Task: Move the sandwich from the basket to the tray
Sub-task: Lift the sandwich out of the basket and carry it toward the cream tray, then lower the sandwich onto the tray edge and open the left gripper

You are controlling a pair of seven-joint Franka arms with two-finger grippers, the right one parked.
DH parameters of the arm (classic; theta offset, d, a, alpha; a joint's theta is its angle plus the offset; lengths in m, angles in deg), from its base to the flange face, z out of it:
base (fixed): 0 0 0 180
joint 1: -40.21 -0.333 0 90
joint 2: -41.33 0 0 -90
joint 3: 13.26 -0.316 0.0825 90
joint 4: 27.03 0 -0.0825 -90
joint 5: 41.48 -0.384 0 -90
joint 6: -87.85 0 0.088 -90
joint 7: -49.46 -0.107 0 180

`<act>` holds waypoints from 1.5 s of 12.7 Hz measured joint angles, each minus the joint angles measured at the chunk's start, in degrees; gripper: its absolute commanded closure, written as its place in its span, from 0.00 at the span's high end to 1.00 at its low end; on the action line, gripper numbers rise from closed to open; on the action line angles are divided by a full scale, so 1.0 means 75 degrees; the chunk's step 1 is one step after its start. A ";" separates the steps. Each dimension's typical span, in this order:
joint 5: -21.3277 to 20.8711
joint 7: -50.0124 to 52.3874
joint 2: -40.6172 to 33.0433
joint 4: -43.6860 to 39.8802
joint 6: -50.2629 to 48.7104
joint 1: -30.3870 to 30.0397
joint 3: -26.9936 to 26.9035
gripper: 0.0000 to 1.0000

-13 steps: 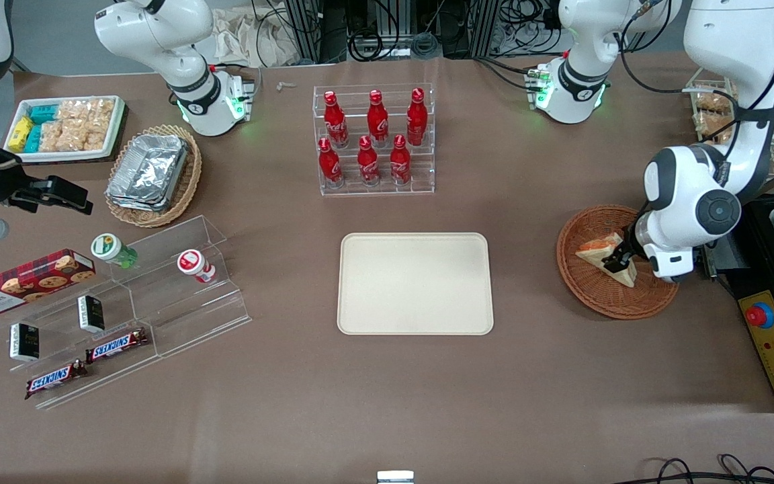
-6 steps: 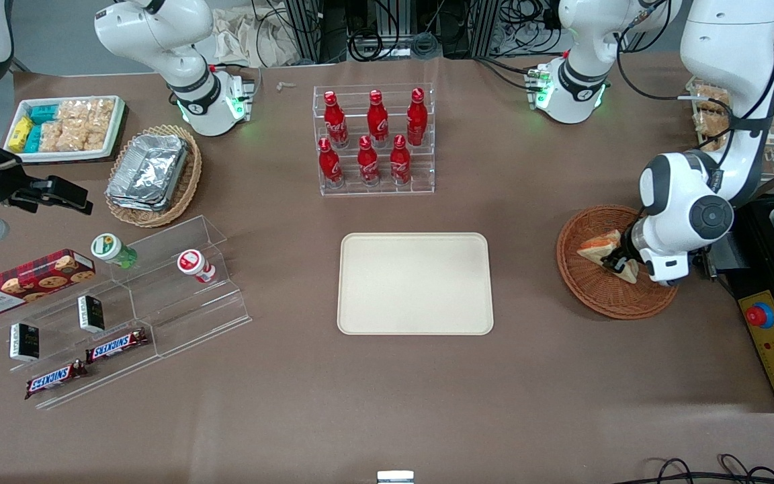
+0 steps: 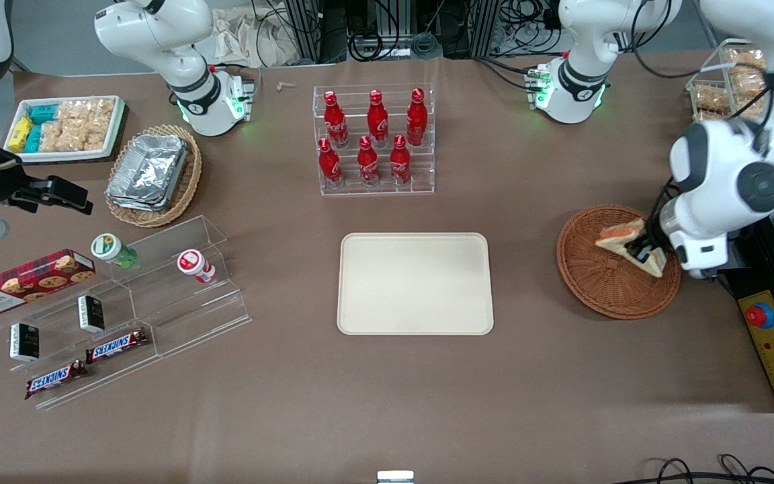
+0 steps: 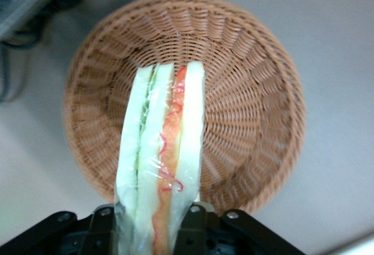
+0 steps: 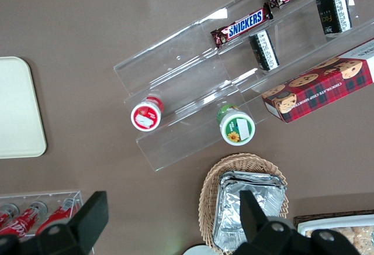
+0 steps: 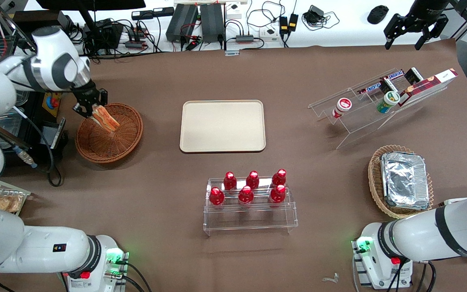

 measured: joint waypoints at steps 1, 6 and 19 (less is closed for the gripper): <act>0.0000 -0.0239 -0.0258 -0.0259 -0.0569 0.0017 0.0059 0.00; 0.0001 -0.0755 -0.0347 -0.0863 -0.1252 0.0108 0.1538 0.00; -0.0912 -0.2177 0.2273 -0.1033 0.1493 0.0687 0.3363 0.00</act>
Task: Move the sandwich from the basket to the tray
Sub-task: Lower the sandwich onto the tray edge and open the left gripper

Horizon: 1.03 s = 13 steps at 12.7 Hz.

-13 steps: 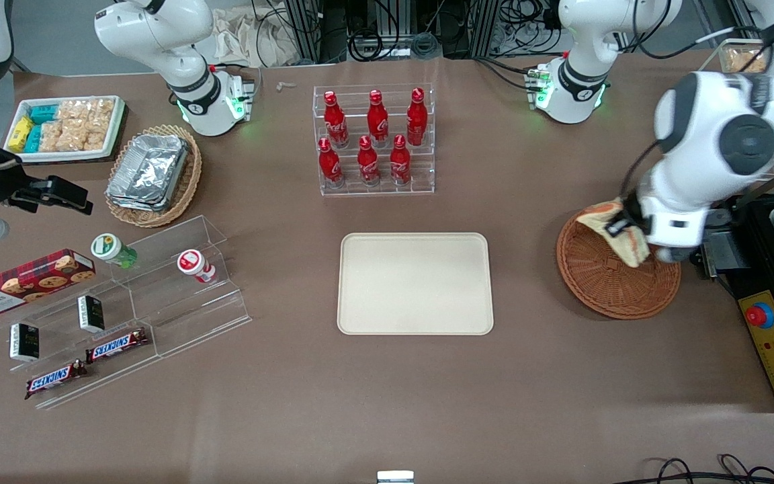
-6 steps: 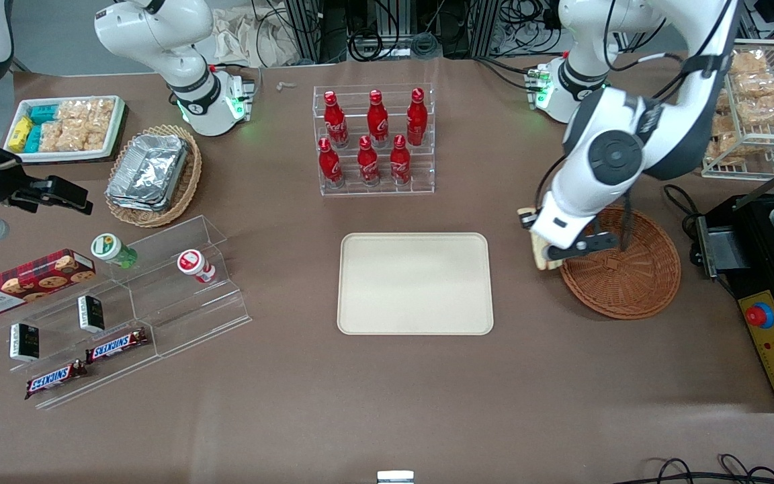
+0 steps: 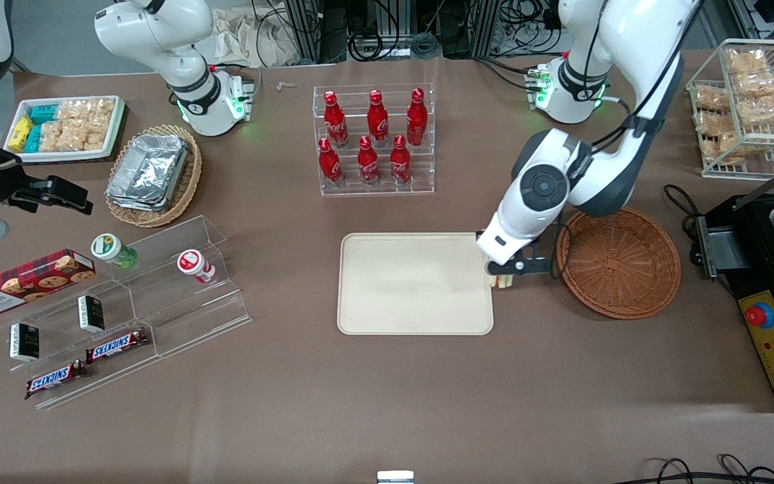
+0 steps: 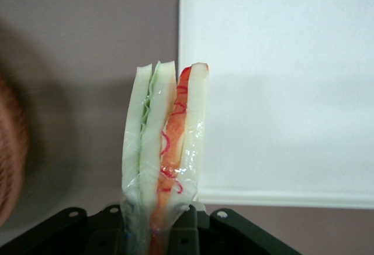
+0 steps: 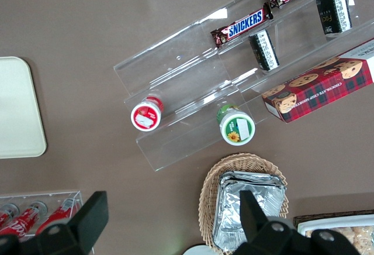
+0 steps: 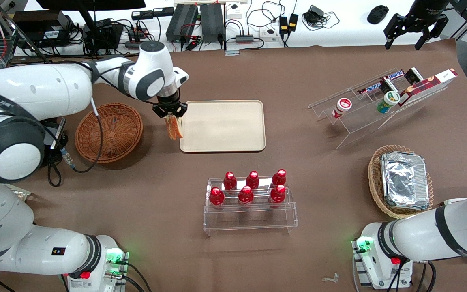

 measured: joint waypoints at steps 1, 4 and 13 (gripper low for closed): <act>-0.0248 0.0112 0.0241 -0.0011 0.0330 0.0013 0.0001 0.00; -0.0707 0.0375 0.0942 -0.0330 0.0714 0.0093 0.0002 0.00; -0.1460 0.0477 0.1758 -0.0998 0.0715 0.0290 0.0004 1.00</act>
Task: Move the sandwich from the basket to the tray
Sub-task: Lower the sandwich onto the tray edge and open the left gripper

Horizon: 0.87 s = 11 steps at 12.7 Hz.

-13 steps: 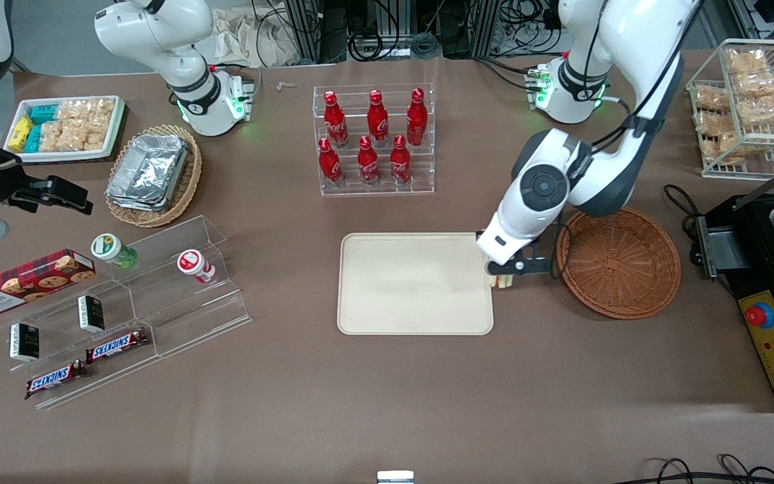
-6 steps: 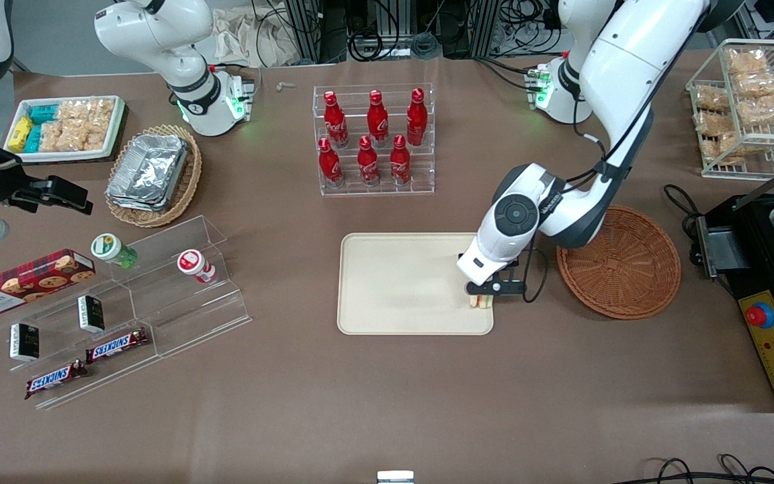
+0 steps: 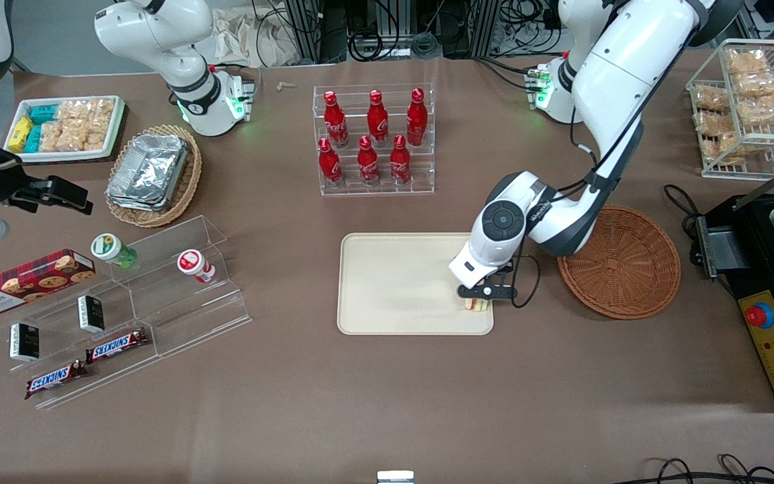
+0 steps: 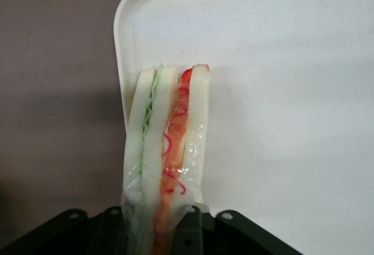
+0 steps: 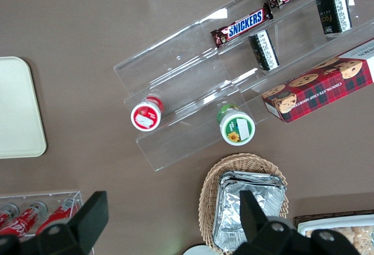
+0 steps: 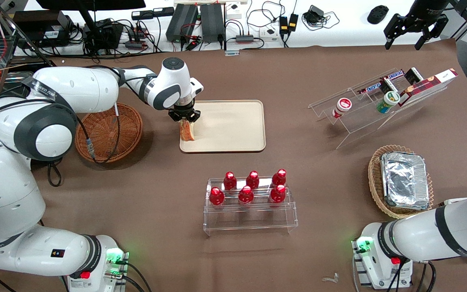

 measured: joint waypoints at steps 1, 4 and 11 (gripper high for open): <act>-0.0024 0.0001 0.0024 -0.0045 -0.0003 0.0010 0.0003 1.00; -0.0060 0.0011 0.0098 -0.0228 -0.0092 0.0167 0.0005 1.00; 0.0557 -0.0124 -0.1933 -0.0894 -0.1988 -0.0078 0.0009 1.00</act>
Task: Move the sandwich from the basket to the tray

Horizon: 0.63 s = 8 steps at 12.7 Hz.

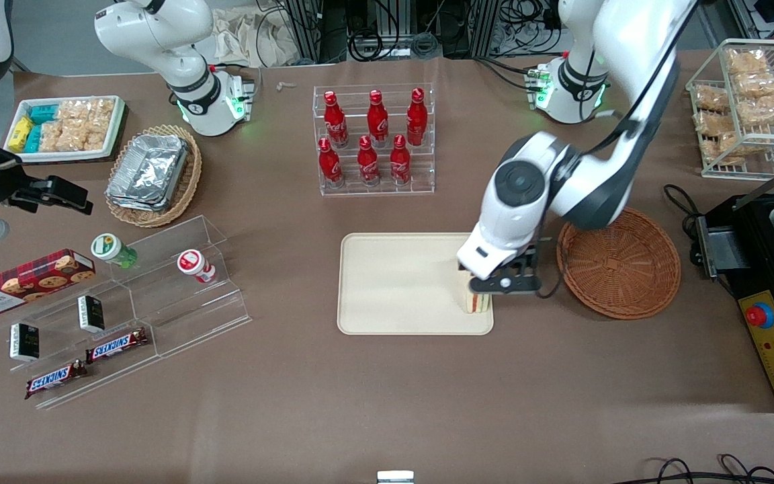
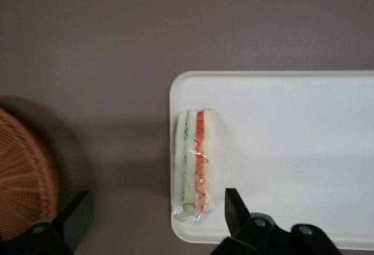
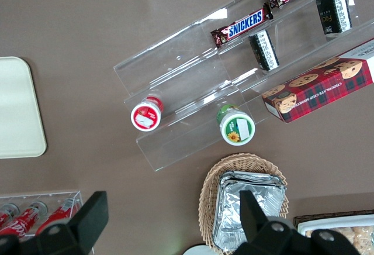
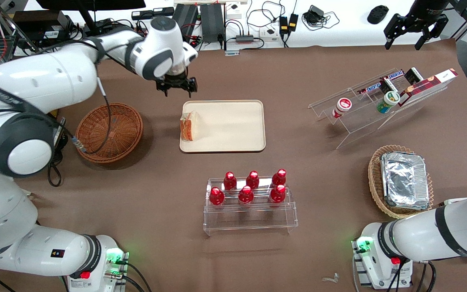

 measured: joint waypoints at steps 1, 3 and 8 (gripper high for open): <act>0.0159 -0.0050 -0.0324 -0.0014 -0.0187 -0.0067 -0.0003 1.00; 0.0442 -0.0091 -0.0783 -0.0044 -0.0506 -0.0173 -0.0023 1.00; 0.1482 -0.2085 -0.1816 -0.0083 -0.1818 -0.0921 -0.0321 1.00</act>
